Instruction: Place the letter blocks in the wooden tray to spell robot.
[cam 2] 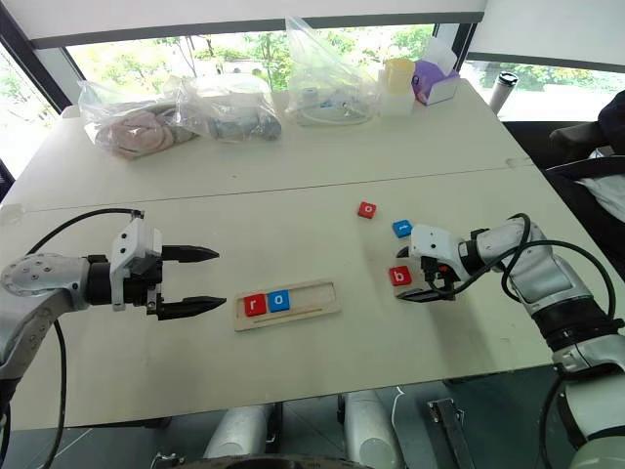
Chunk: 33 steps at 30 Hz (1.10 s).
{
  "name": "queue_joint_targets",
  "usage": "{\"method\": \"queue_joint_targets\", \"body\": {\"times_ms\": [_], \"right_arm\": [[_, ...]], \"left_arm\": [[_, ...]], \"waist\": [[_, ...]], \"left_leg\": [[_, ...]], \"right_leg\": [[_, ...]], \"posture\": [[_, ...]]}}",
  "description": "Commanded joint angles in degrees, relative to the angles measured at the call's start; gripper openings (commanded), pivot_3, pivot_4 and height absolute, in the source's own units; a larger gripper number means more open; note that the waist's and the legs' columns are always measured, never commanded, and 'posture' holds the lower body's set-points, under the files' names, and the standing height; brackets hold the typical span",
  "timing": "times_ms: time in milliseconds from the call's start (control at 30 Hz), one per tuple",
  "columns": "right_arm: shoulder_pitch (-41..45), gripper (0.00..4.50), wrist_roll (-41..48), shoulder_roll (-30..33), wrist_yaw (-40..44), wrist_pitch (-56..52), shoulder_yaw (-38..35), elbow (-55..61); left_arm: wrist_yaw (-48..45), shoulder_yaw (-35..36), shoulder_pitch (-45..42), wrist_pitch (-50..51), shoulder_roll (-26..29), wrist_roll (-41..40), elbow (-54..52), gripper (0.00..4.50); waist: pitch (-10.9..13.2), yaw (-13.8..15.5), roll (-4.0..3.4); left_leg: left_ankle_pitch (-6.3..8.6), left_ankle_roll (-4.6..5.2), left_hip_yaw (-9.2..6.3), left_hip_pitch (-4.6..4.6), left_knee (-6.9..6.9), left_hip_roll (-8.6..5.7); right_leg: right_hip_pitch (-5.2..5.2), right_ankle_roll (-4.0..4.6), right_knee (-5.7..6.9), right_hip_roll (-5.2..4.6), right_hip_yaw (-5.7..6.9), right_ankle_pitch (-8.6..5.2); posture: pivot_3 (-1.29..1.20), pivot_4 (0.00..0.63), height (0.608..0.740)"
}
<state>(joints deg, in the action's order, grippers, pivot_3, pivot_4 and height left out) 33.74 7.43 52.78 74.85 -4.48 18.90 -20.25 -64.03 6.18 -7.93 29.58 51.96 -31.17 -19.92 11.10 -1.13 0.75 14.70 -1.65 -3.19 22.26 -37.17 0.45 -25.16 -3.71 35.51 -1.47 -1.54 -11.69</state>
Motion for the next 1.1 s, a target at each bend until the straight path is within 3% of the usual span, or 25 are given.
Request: {"method": "queue_joint_targets", "body": {"times_ms": [33, 100, 200, 233, 467, 700, 833, 1100], "right_arm": [[0.9, 3.9, -2.2, -0.56, 0.41, 0.58, -1.33, -2.16], [0.94, 3.12, -2.31, -0.7, 1.11, 0.7, -1.3, -2.0], [0.32, 1.48, -2.02, -0.76, 2.25, 0.28, -1.34, -0.64], [-0.17, 1.13, -1.93, -0.63, 2.48, 0.13, -1.42, 0.16], [-0.86, 1.14, -1.71, -1.06, 2.31, -3.11, -2.84, 10.16], [2.56, 1.14, -1.02, -4.32, 5.62, -11.78, 0.3, 22.99], [6.53, 1.14, -2.5, -9.85, 5.32, -17.94, 4.66, 24.06], [8.97, 1.14, -6.01, -16.45, 3.48, -19.55, 9.94, 21.37]], "left_arm": [[0.42, 1.03, -0.13, -0.28, 0.65, 0.07, -1.65, 4.5], [0.62, 1.11, -0.06, -0.25, 0.68, 0.03, -1.71, 4.5], [0.89, 1.22, 0.09, -0.26, 0.66, 0.02, -1.77, 4.5], [0.95, 1.33, 0.22, -0.23, 0.69, -0.03, -1.89, 4.5], [1.19, 1.51, 0.56, -0.26, 0.66, -0.21, -2.13, 4.5], [0.05, -0.44, -0.73, -1.09, 0.09, 0.03, -1.69, 4.5], [-1.25, -2.03, -0.47, -3.33, -0.14, 1.21, -2.41, 4.5], [-2.02, -0.32, 2.96, -3.37, 1.13, -0.01, -6.4, 4.5]], "waist": [[0.0, 0.02, 0.0], [0.0, 0.03, 0.0], [0.0, 0.05, 0.0], [0.0, 0.06, 0.0], [0.01, -0.03, -0.01], [0.01, 0.05, -0.01], [0.0, -0.02, -0.01], [0.01, 0.12, -0.01]], "left_leg": [[0.0, 0.0, 0.0, -0.01, 0.0, 0.0], [0.0, 0.0, 0.0, -0.03, -0.01, 0.0], [0.0, 0.0, 0.0, -0.05, -0.02, 0.0], [0.0, 0.0, 0.0, -0.06, -0.02, 0.0], [0.0, 0.0, -0.02, -0.07, 0.0, 0.0], [0.0, 0.0, -0.04, -0.08, -0.01, 0.0], [-0.01, -0.01, -0.04, -0.09, -0.05, 0.0], [-0.01, -0.01, -0.06, -0.06, -0.04, 0.0]], "right_leg": [[0.01, 0.0, 0.0, 0.0, 0.0, 0.0], [0.04, 0.0, 0.0, 0.0, 0.0, 0.0], [0.06, 0.01, 0.02, 0.0, 0.0, 0.01], [0.06, 0.01, 0.03, 0.0, 0.0, 0.01], [0.05, 0.01, 0.06, 0.0, 0.0, 0.01], [-0.08, 0.01, 0.32, 0.02, 0.0, -0.01], [-0.09, 0.02, 0.37, 0.02, 0.0, -0.01], [-0.13, 0.03, 0.42, 0.01, 0.0, -0.01]], "posture": [[0.0, 0.15, 0.74], [0.0, 0.15, 0.74], [0.0, 0.15, 0.74], [0.0, 0.15, 0.74], [0.0, 0.15, 0.74], [0.0, 0.15, 0.74], [0.0, 0.15, 0.74], [0.0, 0.15, 0.74]]}}
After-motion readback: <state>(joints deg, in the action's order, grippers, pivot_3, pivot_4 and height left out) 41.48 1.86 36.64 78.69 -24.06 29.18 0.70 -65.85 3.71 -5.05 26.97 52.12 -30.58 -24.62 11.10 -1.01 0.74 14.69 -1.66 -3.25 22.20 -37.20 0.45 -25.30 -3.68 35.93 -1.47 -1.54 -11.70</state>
